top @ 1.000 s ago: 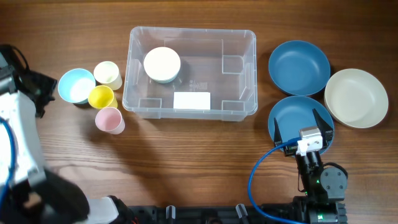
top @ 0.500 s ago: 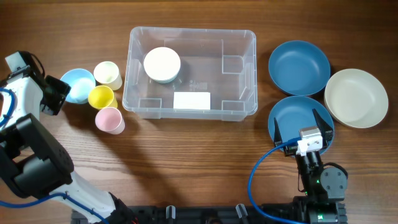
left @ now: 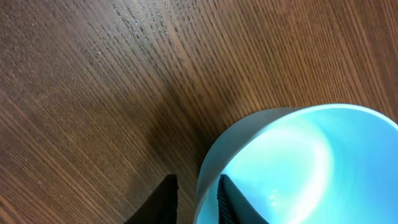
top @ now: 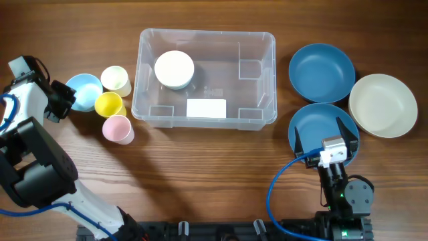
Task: Pack container
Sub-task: 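Release the pink bowl and reach the left gripper to the light blue bowl, then grasp the light blue bowl and stack it into the bin bowls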
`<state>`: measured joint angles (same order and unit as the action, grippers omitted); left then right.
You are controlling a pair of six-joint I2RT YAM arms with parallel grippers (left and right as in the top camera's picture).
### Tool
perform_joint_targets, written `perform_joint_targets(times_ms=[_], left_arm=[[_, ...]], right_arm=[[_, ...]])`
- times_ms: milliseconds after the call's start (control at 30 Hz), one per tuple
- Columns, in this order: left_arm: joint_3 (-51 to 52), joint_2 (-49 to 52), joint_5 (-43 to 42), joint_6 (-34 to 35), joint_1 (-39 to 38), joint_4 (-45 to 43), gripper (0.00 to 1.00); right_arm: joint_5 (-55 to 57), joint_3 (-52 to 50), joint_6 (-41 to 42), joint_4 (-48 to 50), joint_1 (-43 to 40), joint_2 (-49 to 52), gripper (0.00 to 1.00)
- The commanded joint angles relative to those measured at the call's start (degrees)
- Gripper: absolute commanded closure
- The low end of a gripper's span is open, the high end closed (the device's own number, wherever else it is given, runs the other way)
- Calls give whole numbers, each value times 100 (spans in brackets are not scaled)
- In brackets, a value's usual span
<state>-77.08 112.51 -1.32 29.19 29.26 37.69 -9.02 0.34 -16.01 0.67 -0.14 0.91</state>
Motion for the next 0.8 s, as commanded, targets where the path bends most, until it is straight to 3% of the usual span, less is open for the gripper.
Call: perform_joint_targets(times_ms=[0, 167, 467, 767], left_arm=[[42, 76, -61, -50, -22, 0, 79], [42, 76, -61, -48, -22, 26, 96], [31, -313, -59, -26, 219, 90, 96], [28, -2441, -87, 131, 289, 232, 96]], right_arm=[[-96, -4, -48, 13, 28, 2, 0], [-96, -4, -48, 13, 28, 22, 0], [-96, -4, -48, 13, 28, 44, 0], [-96, -4, -46, 13, 28, 44, 0]])
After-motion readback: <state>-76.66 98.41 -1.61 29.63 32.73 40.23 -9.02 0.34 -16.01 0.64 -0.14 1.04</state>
